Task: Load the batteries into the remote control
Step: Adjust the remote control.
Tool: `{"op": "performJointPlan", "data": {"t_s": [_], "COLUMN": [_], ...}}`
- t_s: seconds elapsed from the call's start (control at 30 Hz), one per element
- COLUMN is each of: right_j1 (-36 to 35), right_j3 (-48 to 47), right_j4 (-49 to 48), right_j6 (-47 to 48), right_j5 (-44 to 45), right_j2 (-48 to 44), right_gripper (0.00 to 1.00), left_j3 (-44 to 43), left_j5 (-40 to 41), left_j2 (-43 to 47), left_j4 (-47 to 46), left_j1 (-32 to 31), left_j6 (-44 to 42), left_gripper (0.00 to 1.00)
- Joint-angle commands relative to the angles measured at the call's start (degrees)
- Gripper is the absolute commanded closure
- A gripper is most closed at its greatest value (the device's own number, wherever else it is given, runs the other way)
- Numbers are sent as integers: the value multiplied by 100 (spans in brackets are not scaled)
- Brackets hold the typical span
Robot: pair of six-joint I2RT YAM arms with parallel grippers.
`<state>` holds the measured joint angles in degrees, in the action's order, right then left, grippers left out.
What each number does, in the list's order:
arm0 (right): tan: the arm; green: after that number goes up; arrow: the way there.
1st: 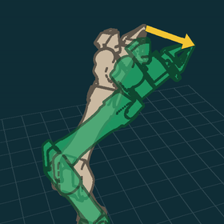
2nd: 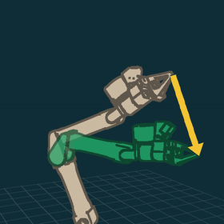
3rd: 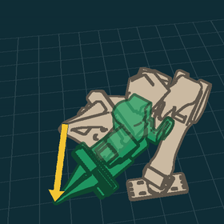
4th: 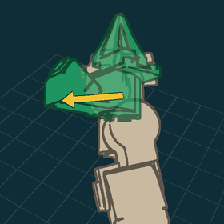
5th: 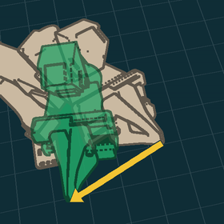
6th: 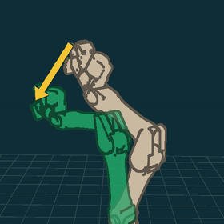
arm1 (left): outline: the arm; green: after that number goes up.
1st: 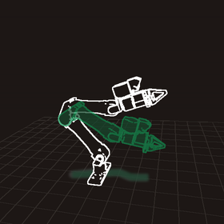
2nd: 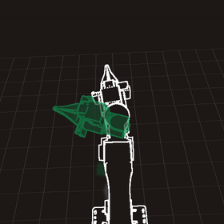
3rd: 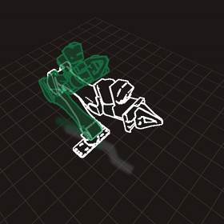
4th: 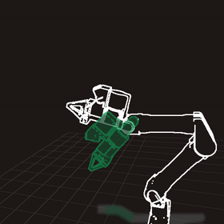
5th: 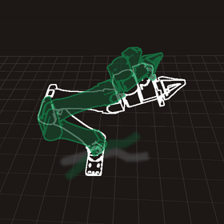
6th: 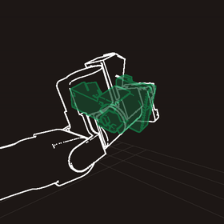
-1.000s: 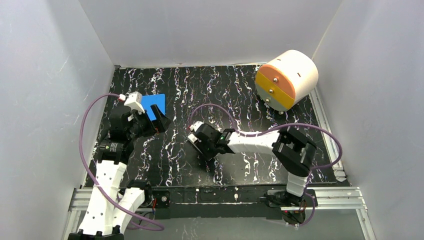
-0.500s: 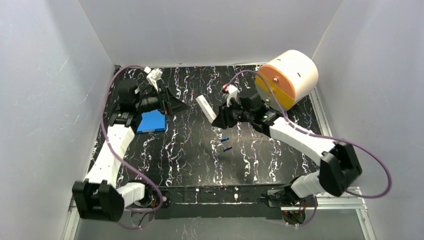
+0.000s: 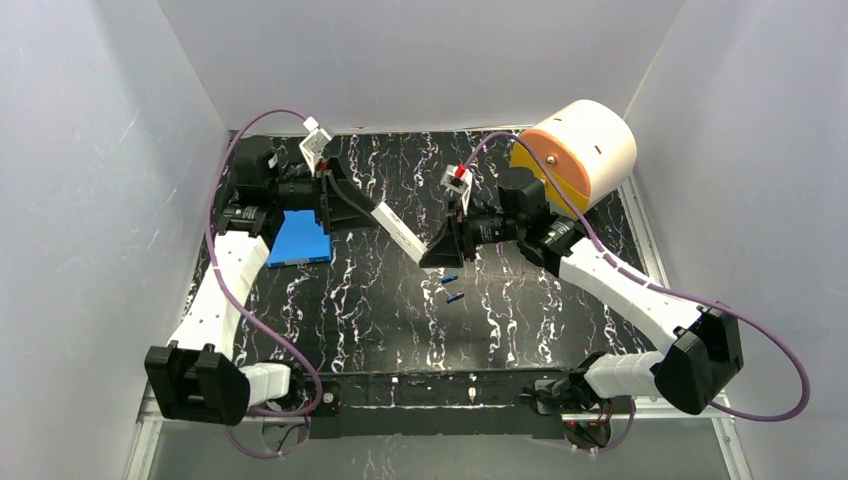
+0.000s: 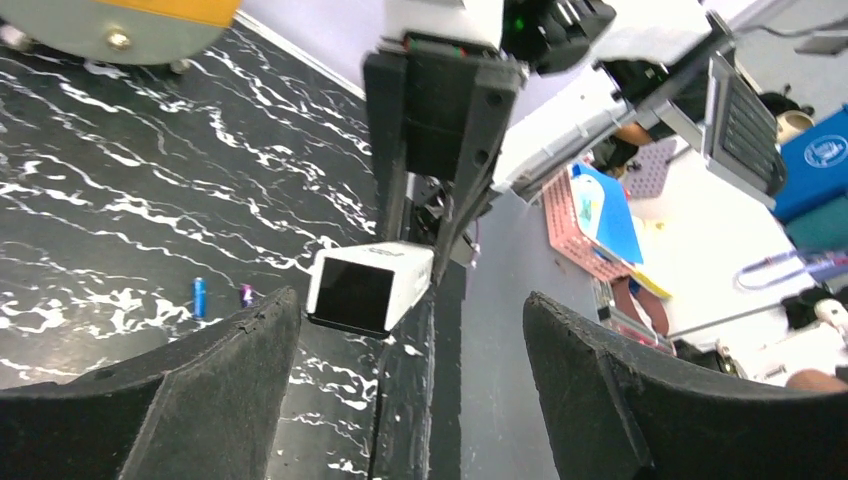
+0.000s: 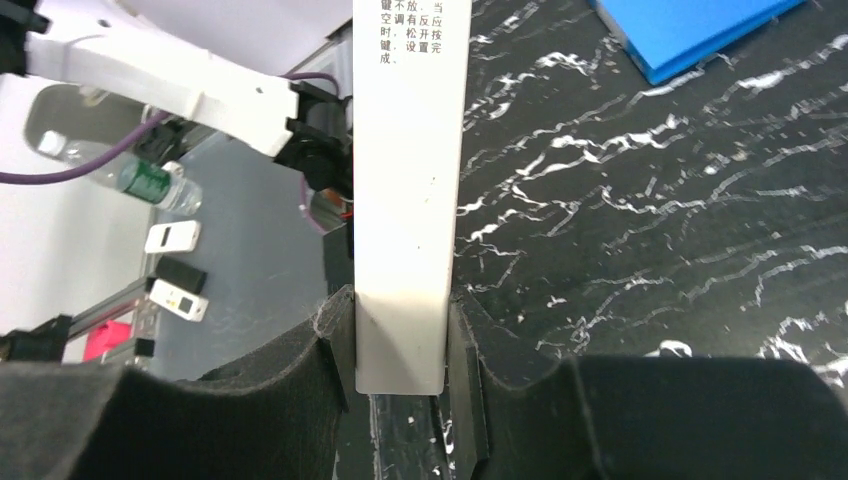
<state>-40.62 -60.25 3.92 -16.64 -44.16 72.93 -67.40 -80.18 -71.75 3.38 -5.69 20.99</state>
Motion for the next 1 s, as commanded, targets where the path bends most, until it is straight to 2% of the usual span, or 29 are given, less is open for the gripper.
{"op": "performJointPlan", "data": {"t_s": [0.0, 0.1, 0.17, 0.23, 0.37, 0.5, 0.77, 0.97], "right_j1": [-31, -156, -253, -352, -430, -423, -403, -350], "right_j3": [-638, -910, -1156, -1344, -1472, -1539, -1687, -1709], "right_j4": [-126, -126, 215, 513, 623, 671, 1040, 1148], "right_j6": [-13, -3, 198, 382, 487, 503, 812, 837], "right_j5": [-905, -1042, -966, -900, -805, -888, -480, -543], "right_j2": [186, 325, 470, 642, 792, 782, 704, 684], "right_gripper": [82, 81, 80, 80, 80, 80, 81, 81], "left_j3": [350, 423, 399, 356, 332, 461, 528, 482], "left_j5": [-597, -612, -613, -556, -578, -691, -684, -796], "left_j2": [491, 522, 521, 510, 480, 629, 718, 718], "left_j4": [95, 146, 154, 170, 169, 171, 439, 613], "left_j1": [-46, -82, -149, -213, -302, -301, -301, -301], "left_j6": [-250, -333, -317, -269, -212, -274, -463, -605], "left_gripper": [21, 19, 20, 25, 44, 51, 49, 68]}}
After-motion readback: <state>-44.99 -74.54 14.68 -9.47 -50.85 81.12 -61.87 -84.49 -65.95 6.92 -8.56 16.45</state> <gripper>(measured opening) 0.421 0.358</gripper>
